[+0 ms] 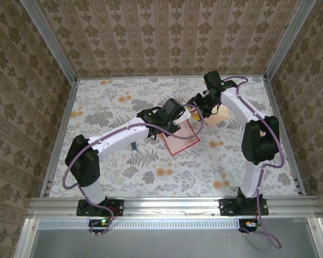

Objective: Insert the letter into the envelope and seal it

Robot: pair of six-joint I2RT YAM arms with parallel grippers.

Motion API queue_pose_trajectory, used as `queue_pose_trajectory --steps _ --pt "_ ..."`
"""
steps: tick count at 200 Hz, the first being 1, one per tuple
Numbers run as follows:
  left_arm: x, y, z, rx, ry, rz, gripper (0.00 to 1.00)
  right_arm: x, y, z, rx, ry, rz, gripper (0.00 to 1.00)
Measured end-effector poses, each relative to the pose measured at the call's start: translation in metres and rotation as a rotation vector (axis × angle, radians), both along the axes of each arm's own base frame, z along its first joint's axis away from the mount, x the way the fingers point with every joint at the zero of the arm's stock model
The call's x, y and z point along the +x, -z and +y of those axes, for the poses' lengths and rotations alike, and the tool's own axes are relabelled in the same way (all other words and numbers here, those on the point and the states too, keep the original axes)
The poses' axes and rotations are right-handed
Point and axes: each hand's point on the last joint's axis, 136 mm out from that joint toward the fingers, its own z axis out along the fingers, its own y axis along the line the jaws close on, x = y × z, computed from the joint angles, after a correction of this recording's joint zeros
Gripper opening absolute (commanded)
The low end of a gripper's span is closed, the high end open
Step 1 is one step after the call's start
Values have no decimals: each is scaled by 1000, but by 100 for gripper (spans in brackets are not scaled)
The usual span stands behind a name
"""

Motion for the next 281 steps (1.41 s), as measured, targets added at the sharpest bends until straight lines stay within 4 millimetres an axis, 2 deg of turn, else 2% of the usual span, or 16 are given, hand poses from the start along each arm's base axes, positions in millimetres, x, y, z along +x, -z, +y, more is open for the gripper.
queue_pose_trajectory --steps 14,50,72,73,81,101,108,135,165,182,195,206,228,254,281 --pt "-1 0 -2 -3 3 -2 0 2 -1 1 6 12 -1 42" --pt "-2 -2 -5 -11 9 -8 0 5 0 3 16 38 3 32" --pt "-1 -2 -5 -12 8 -9 0 3 3 3 14 58 21 21" --pt "-1 -2 -5 -11 8 -9 0 3 3 3 14 60 22 18" --pt "-1 -2 -5 -10 7 -11 0 4 4 2 14 65 25 13" --pt "0 -2 -5 -11 4 -15 0 5 5 2 15 79 28 11" --pt "0 -2 -5 -11 4 -15 0 5 6 2 14 83 29 5" --pt "0 0 -6 -9 4 -14 1 6 6 2 19 98 33 0" --pt "1 -1 -6 -12 3 -17 19 7 5 2 20 102 32 0" --pt "2 -1 -6 -17 -7 -21 41 8 5 2 22 104 29 0" --pt "2 1 -6 -21 -11 -20 51 9 5 2 21 106 22 0" --pt "2 3 -4 -21 -14 -15 67 11 5 2 18 107 16 0" --pt "-2 2 5 -51 -35 6 81 11 7 0 8 108 10 0" --pt "-2 -27 31 -189 -91 31 90 9 15 -1 2 104 13 0" --pt "15 -79 88 -427 -237 37 96 4 29 -2 -6 84 11 0"
